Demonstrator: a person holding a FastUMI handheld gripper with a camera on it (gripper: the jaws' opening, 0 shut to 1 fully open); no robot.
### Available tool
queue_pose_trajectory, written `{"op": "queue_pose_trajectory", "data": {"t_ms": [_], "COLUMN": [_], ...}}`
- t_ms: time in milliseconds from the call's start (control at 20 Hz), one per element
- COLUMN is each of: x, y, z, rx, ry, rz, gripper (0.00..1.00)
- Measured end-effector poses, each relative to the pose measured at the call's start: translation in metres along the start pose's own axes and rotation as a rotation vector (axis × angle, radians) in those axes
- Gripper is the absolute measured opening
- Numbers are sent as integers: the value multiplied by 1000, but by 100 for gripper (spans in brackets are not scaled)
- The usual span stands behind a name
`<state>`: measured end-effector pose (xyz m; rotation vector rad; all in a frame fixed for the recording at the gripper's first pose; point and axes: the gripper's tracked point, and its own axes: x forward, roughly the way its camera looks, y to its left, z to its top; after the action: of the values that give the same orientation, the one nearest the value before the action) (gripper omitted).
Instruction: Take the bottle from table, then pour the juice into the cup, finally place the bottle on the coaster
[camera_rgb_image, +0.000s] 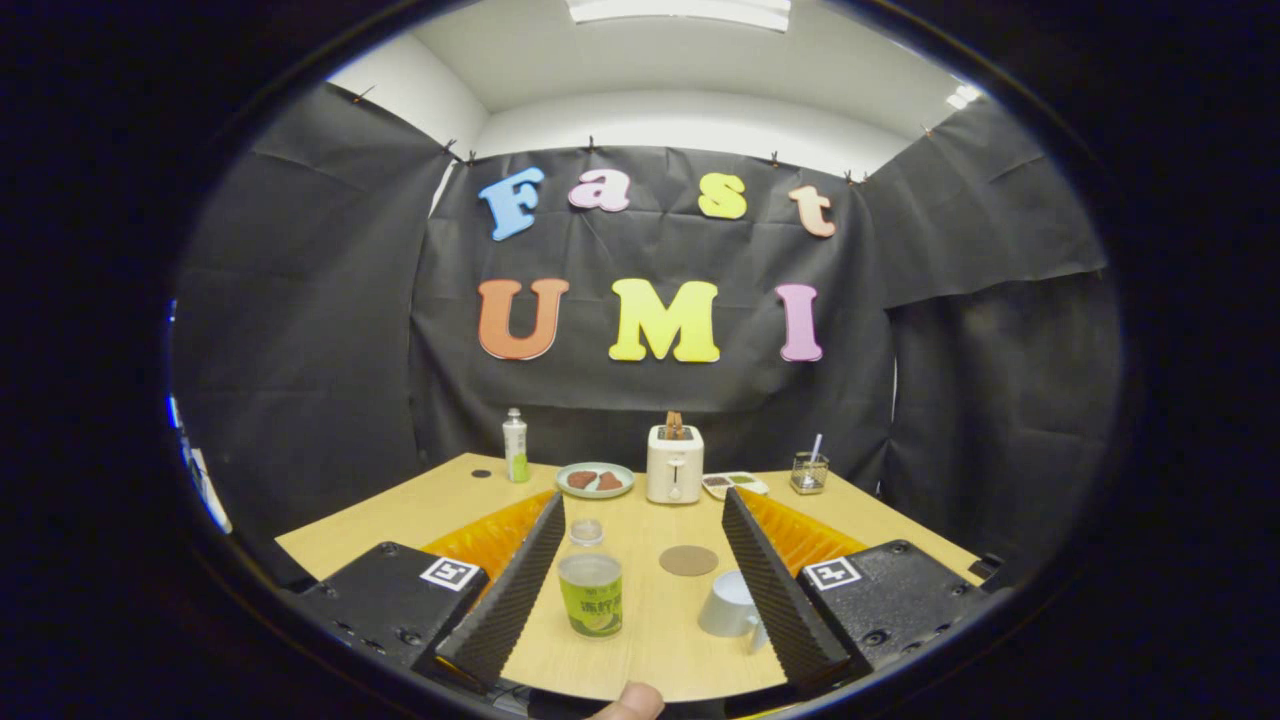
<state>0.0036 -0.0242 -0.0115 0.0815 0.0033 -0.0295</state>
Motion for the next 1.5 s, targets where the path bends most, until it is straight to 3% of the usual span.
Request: {"op": "queue_pose_trajectory", "data": {"t_ms": [150,750,1100,1500], "x": [10,33,42,68], "y": [2,-11,8,38], "z": [-7,-25,-26,-47], "rx": [26,-3,-11,-41], "ry": [8,42,26,72], "rz": [29,-4,-6,51], "gripper": [100,100,100,100]}}
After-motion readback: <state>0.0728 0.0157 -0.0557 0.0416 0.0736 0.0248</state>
